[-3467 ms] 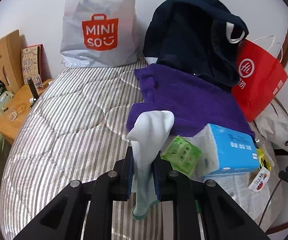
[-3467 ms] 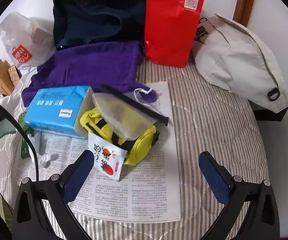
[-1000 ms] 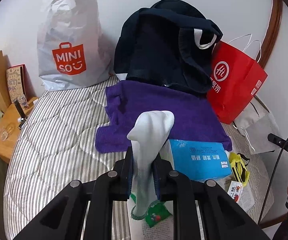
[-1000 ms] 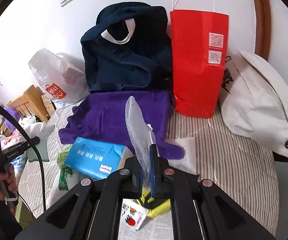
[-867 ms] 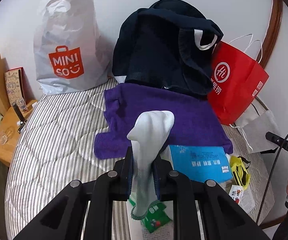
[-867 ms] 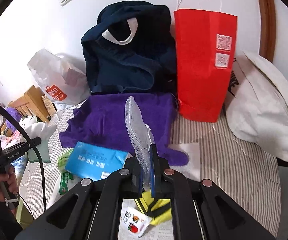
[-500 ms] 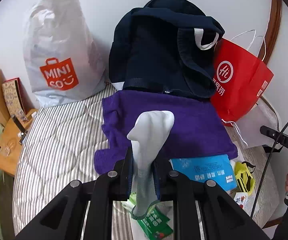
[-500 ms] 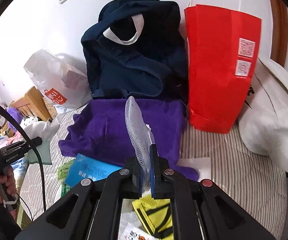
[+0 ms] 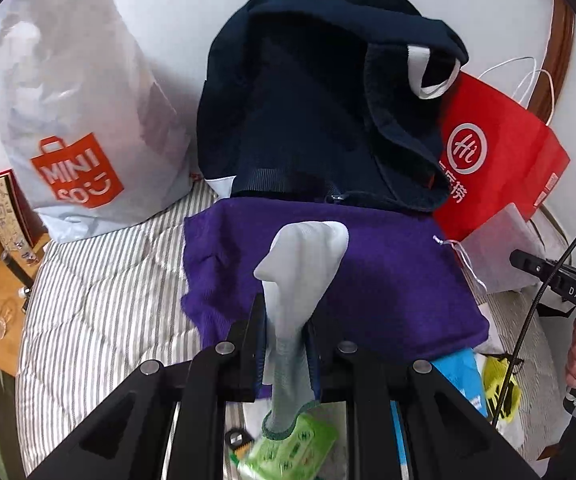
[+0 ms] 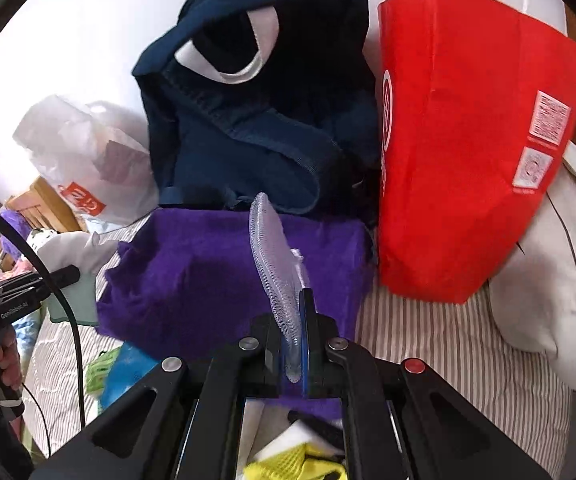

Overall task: Organize soft objects
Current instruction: 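Carry the glove with the left gripper while the right carries the mesh bag to the purple towel, then open the right gripper on the towel while the left lowers the glove onto it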

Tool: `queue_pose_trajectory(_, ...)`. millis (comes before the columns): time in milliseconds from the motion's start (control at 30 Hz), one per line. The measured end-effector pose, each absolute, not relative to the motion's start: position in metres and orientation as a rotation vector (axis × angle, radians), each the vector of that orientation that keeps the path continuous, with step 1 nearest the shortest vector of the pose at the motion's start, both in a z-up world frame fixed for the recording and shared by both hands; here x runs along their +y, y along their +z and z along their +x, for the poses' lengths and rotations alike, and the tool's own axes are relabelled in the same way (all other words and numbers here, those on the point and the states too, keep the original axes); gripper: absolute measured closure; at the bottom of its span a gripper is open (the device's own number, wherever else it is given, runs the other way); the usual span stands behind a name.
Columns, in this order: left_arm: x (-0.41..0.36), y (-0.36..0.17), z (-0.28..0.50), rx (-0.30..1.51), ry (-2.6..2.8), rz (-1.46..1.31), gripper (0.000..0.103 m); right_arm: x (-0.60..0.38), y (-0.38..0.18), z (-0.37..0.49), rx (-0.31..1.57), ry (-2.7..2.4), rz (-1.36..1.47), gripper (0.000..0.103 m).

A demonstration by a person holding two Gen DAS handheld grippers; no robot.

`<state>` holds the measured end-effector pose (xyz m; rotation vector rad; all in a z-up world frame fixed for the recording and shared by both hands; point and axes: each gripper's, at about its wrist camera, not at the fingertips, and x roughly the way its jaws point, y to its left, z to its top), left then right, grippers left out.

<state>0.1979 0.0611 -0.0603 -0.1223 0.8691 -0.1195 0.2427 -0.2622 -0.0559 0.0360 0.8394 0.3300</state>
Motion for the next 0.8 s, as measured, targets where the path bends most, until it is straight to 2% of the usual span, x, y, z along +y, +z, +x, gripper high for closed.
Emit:
queue_pose_trajectory(367,0.057,-0.081,0.236,0.911,-0.129,-0.1,0.086,-0.241,-0.096,0.291,0.903,0.321,-0.003,0.097)
queue_pose_trajectory(533,0.056,-0.09,0.246,0.923,-0.13,-0.108,0.086,-0.236,-0.107,0.293,0.929,0.396,0.031,0.092)
queue_pose_trajectory(600,0.055,-0.094,0.251,0.931,-0.131,-0.111,0.086,-0.236,-0.11,0.294,0.942,0.417,0.044,0.085)
queue_pose_trajectory(667,0.053,-0.097,0.255,0.939,-0.13,-0.112,0.086,-0.235,-0.113,0.294,0.956,0.428,0.046,0.065)
queue_pose_trajectory(800,0.051,-0.101,0.263,0.949,-0.125,-0.105,0.086,-0.235,-0.109,0.29,0.935,0.424,0.039,0.059)
